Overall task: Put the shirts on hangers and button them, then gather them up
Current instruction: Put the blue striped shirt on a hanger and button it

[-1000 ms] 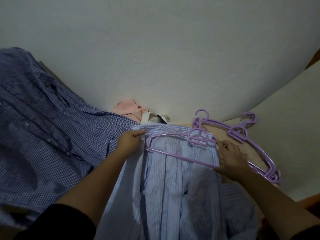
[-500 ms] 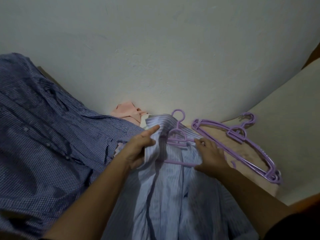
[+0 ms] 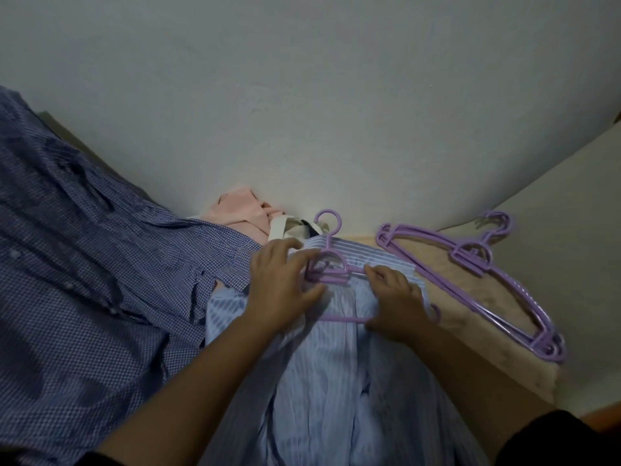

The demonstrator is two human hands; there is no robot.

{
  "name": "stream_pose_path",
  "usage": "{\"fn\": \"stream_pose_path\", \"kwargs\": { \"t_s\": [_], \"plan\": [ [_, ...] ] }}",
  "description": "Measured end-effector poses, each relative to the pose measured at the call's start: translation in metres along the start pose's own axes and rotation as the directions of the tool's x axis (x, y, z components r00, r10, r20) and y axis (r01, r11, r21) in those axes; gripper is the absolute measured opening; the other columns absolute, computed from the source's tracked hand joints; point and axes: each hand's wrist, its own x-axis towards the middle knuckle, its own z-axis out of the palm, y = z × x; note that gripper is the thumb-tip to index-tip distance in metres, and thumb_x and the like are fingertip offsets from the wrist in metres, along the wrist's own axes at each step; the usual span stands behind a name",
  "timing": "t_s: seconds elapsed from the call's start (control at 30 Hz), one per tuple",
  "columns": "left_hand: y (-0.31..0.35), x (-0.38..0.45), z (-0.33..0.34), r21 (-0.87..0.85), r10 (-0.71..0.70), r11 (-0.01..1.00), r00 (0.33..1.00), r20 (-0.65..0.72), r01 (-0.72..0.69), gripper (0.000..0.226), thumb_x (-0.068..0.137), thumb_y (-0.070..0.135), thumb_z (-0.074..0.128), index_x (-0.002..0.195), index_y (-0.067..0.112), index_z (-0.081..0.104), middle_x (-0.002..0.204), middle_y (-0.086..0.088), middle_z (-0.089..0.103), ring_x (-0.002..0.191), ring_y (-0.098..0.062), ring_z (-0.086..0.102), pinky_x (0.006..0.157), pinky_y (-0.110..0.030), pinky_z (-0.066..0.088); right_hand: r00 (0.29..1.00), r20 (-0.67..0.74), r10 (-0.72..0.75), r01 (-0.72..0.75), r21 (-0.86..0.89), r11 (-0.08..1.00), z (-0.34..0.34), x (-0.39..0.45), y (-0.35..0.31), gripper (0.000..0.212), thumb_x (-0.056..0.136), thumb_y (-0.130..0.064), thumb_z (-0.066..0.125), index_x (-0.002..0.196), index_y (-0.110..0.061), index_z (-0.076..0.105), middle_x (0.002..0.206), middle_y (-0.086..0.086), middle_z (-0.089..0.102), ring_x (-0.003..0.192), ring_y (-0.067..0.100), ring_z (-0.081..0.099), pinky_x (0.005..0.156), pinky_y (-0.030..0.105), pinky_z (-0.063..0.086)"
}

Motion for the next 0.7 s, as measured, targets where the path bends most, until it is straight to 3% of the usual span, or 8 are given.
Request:
{"fn": "stream_pose_path", "kwargs": {
  "t_s": [0.1,0.17,0.23,0.3,0.4,0.53,0.63,0.7],
  "plan": [
    [-0.01,0.009,0.016,0.194,-0.004,0.978,0.918,0.396,-0.079,0.104,0.061,0.078,0.065,0.148,0.04,0.023,0.158,-0.004,0.015,0.145,-0.028,0.01,0.114,-0.047,0.008,0.999,0.003,-0.051,0.051,0.047,0.998,0.002,0.008,0.007,0.108,0.066,-0.048,0.076,0.15,-0.026,0.012,0.153,0.001,0.022,0.14,0.022,0.02,0.11,0.04,0.025],
    [-0.024,0.007,0.026,0.267,-0.052,0.96,0.878,0.475,-0.088,0.113,0.062,0.08,0.062,0.151,0.038,0.008,0.161,-0.003,0.001,0.146,-0.027,0.004,0.116,-0.048,0.005,0.998,0.011,-0.067,0.065,0.129,0.989,0.003,0.009,0.016,0.108,0.063,-0.054,0.077,0.15,-0.026,0.018,0.154,0.006,0.023,0.141,0.025,0.02,0.114,0.04,0.022],
    [-0.037,0.003,0.033,0.289,-0.036,0.95,0.876,0.481,-0.119,0.114,0.061,0.082,0.06,0.152,0.036,0.009,0.161,-0.005,0.006,0.146,-0.028,0.011,0.114,-0.048,0.011,1.0,0.011,0.002,-0.004,0.251,0.968,0.004,0.008,0.027,0.104,0.061,-0.062,0.075,0.147,-0.027,0.028,0.154,0.012,0.022,0.142,0.03,0.018,0.115,0.043,0.019],
    [-0.044,0.001,0.035,0.281,0.012,0.946,0.886,0.464,-0.16,0.115,0.056,0.085,0.058,0.151,0.031,0.022,0.157,-0.01,0.022,0.141,-0.032,0.026,0.109,-0.052,0.021,0.985,0.025,0.172,-0.164,0.46,0.873,0.004,0.007,0.039,0.09,0.065,-0.055,0.077,0.142,-0.025,0.04,0.153,0.016,0.022,0.141,0.032,0.02,0.115,0.045,0.021],
    [-0.049,0.0,0.04,0.284,0.047,0.937,0.877,0.477,-0.205,0.121,0.05,0.094,0.041,0.15,0.027,0.029,0.152,-0.012,0.034,0.134,-0.035,0.038,0.104,-0.056,0.03,0.932,0.083,0.354,-0.326,0.621,0.713,0.006,0.01,0.057,0.062,0.078,-0.043,0.072,0.131,-0.016,0.056,0.143,0.019,0.042,0.133,0.028,0.038,0.113,0.037,0.027],
    [-0.053,0.002,0.043,0.262,0.093,0.937,0.886,0.453,-0.232,0.122,0.049,0.095,0.038,0.147,0.022,0.034,0.146,-0.015,0.043,0.127,-0.036,0.047,0.099,-0.055,0.036,0.908,0.226,0.354,-0.399,0.723,0.564,-0.003,0.005,0.061,0.04,0.094,-0.035,0.054,0.126,-0.011,0.06,0.131,0.006,0.056,0.124,0.017,0.048,0.094,0.015,0.029],
    [-0.053,0.001,0.043,0.259,0.144,0.924,0.886,0.441,-0.28,0.119,0.051,0.093,0.04,0.144,0.019,0.039,0.14,-0.016,0.049,0.118,-0.036,0.054,0.094,-0.054,0.043,0.892,0.25,0.377,-0.419,0.771,0.479,-0.008,0.003,0.06,0.032,0.095,-0.033,0.052,0.111,-0.008,0.066,0.119,0.01,0.063,0.105,0.019,0.057,0.089,0.022,0.038],
    [-0.052,0.0,0.041,0.261,0.144,0.92,0.87,0.471,-0.293,0.119,0.051,0.093,0.041,0.145,0.02,0.038,0.141,-0.016,0.048,0.119,-0.036,0.054,0.094,-0.053,0.043,0.886,0.291,0.362,-0.44,0.776,0.452,-0.015,0.001,0.056,0.032,0.096,-0.033,0.05,0.11,-0.007,0.063,0.117,0.016,0.063,0.103,0.029,0.059,0.091,0.032,0.045]
  ]
}}
